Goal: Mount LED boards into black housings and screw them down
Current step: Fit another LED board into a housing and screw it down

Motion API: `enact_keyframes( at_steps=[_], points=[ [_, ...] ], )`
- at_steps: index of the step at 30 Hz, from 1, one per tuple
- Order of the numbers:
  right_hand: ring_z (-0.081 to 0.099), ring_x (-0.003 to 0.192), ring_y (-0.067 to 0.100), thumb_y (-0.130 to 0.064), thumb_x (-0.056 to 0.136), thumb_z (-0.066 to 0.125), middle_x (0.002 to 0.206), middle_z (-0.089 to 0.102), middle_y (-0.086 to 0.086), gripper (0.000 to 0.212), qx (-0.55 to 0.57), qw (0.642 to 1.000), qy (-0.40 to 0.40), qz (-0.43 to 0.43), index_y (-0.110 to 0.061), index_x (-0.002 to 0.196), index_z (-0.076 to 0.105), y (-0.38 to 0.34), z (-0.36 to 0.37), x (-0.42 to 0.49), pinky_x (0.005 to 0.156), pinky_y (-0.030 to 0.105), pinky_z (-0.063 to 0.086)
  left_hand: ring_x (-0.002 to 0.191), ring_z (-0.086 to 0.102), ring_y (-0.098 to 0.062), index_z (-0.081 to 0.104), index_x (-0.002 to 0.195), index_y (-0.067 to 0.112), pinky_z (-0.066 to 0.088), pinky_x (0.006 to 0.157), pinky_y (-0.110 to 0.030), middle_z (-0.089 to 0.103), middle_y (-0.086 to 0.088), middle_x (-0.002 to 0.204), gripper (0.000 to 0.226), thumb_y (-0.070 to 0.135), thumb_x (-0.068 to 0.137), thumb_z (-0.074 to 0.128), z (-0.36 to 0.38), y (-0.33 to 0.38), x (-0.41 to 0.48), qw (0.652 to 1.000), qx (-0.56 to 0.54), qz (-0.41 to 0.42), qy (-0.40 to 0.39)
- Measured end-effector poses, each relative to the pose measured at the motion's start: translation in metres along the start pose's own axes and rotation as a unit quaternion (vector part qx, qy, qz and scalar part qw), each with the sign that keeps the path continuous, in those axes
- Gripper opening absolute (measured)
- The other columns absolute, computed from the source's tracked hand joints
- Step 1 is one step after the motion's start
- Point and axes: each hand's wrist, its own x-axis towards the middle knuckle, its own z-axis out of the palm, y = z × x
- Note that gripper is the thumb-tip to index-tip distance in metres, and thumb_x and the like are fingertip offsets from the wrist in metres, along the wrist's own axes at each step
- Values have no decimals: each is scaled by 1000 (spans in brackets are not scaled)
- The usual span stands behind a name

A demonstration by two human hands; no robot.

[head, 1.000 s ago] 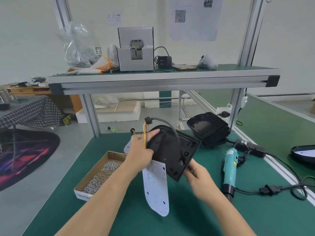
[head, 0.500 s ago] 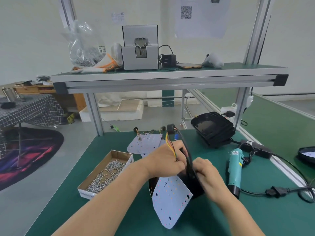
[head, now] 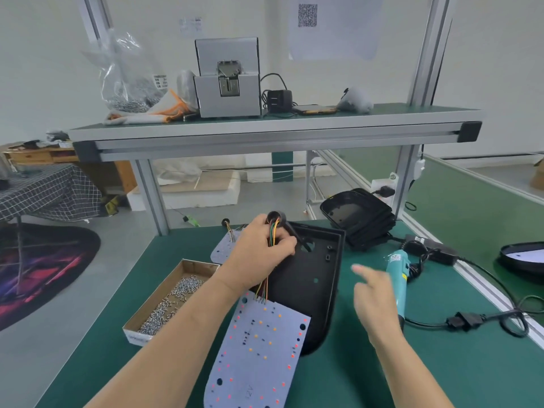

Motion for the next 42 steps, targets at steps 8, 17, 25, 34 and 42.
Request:
enact_keyframes(
  at_steps=[8,17,25,34,42],
  points=[
    [61,68,7,-71,71,64,70,61,-9,47,29,955,84,-284,-39,103,49,-128,-4,-55,67,26,49,61,50,-15,46,91,7,39,55,-29,55,0,76,27,27,85,63,21,23,3,995,61,39,68],
    [62,70,3,-40,83,76,67,64,-15,22,60,974,101,-194,-29,90,59,-122,4,-32,69,21,47,66,49,-30,59,81,-5,40,61,-34,49,-21,100,11,2,86,66,25,27,-1,954,195,199,109],
    [69,73,5,-20,81,82,81,70,-7,20,189,973,67,-116,-28,90,66,-100,5,-16,74,26,55,92,45,-6,60,102,10,39,82,-17,32,1,118,26,31,88,65,14,13,0,980,114,160,0],
    [63,80,1,-9,87,74,90,67,-2,15,88,968,143,-189,-15,95,63,-93,17,-22,76,15,47,106,64,-15,38,142,27,52,96,-31,60,3,119,76,-7,76,55,24,19,-2,993,-117,12,34],
    [65,80,18,-10,89,68,86,64,-13,28,41,967,137,-211,-24,103,48,-87,25,-23,77,39,52,69,51,-2,55,89,26,37,57,-21,59,18,78,38,-9,73,51,22,22,-3,996,-77,-32,28]
  ],
)
